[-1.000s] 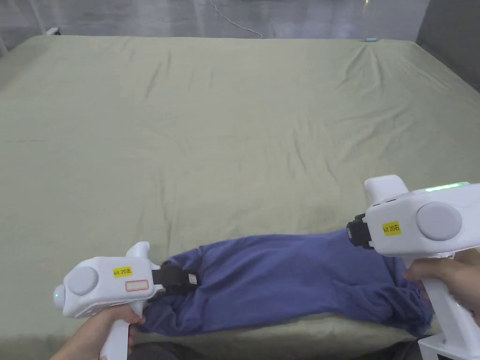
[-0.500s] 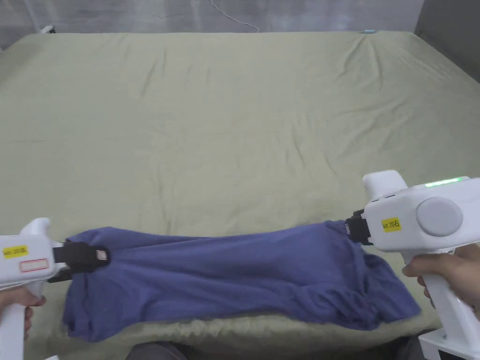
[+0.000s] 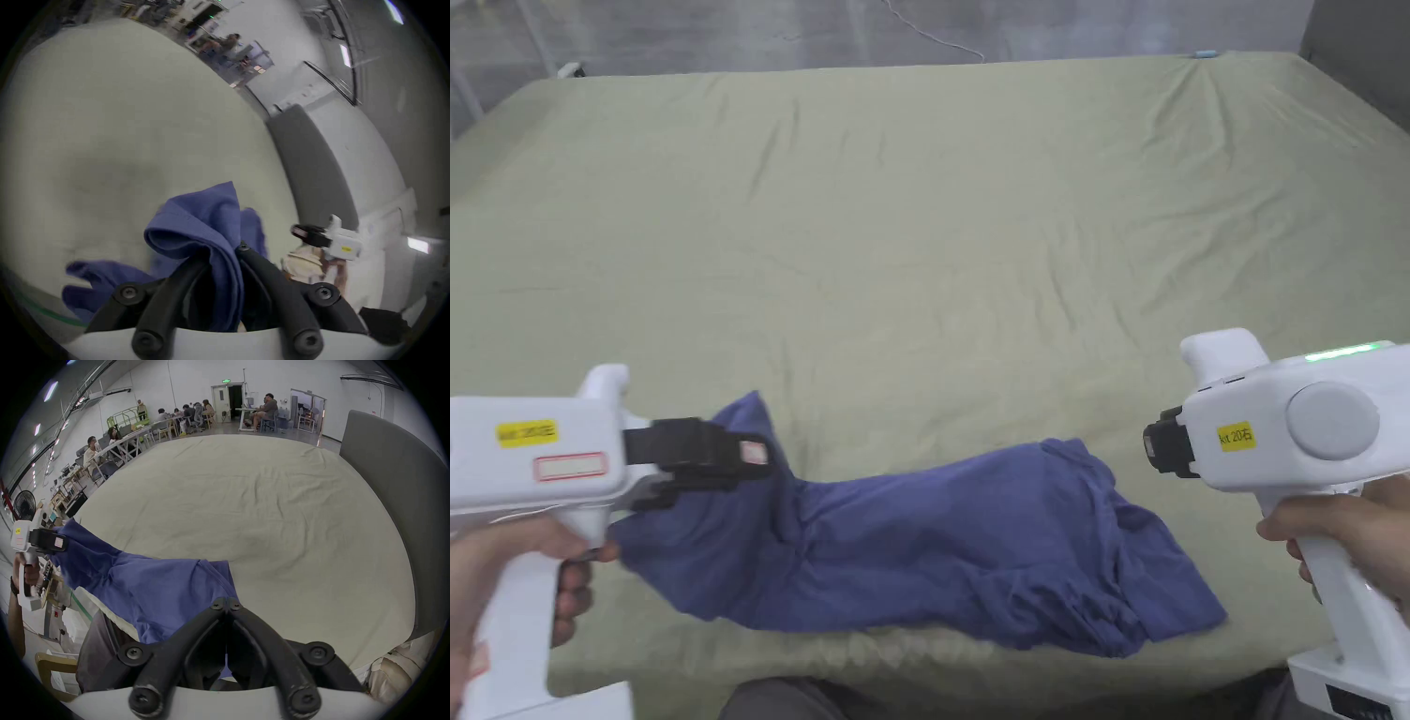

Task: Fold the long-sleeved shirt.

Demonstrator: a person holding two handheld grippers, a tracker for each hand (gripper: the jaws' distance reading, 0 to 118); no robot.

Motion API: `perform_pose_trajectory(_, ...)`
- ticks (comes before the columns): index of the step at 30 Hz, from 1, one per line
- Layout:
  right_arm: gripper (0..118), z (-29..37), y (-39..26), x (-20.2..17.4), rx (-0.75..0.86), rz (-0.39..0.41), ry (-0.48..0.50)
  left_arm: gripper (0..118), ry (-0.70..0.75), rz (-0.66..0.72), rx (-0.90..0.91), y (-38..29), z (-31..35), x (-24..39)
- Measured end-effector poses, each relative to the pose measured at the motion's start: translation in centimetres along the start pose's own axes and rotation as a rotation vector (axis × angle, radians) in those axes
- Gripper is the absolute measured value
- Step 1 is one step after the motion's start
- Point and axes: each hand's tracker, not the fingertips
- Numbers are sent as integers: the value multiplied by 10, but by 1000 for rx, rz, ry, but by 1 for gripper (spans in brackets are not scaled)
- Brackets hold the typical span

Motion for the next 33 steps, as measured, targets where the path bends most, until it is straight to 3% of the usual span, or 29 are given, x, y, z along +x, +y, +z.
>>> perform_pose_trajectory(3,0,8,-5,5,11,-26,0,0,-88,-51,-95,-6,-57,55)
perform_pose_trajectory(7,0,18,-12,17,31,-83,-14,0,-89,-63,-169,-16,-151,111)
perform_pose_trajectory(12,0,31,-21,36,58,-155,-41,2,30,0,-258,-24,-265,104)
perform_pose_trajectory(13,0,35,-23,40,63,-174,-41,7,38,6,-279,-26,-280,97)
perform_pose_trajectory(14,0,37,-24,45,68,-187,-41,25,53,9,-300,-27,-288,93)
perform_pose_trajectory(15,0,39,-25,48,72,-198,-44,69,65,17,-303,-28,-293,90)
perform_pose_trajectory(16,0,41,-26,51,77,-207,-48,97,60,22,-297,-25,-287,86)
perform_pose_trajectory(17,0,42,-27,53,78,-212,-50,107,32,28,-284,-23,-278,87)
perform_pose_trajectory(18,0,42,-27,55,79,-218,-51,108,-12,39,-230,-21,-265,92)
perform_pose_trajectory(21,0,38,-28,56,83,-237,-45,108,-78,-35,-127,-8,-208,107)
perform_pose_trajectory(23,0,35,-30,53,89,-251,-29,102,-45,-123,-50,-11,-167,112)
perform_pose_trajectory(24,0,33,-31,52,91,-255,-20,68,-8,-177,5,-23,-145,123)
perform_pose_trajectory(25,0,32,-31,50,92,-257,-10,14,76,-291,87,-33,-133,125)
perform_pose_trajectory(26,0,31,-32,48,92,-257,-3,0,194,-403,113,-45,-131,128)
perform_pose_trajectory(28,0,27,-33,43,89,-250,12,0,420,-585,128,-57,-152,109)
perform_pose_trajectory(33,0,25,-38,38,86,-245,35,0,501,-732,-21,-98,-200,92)
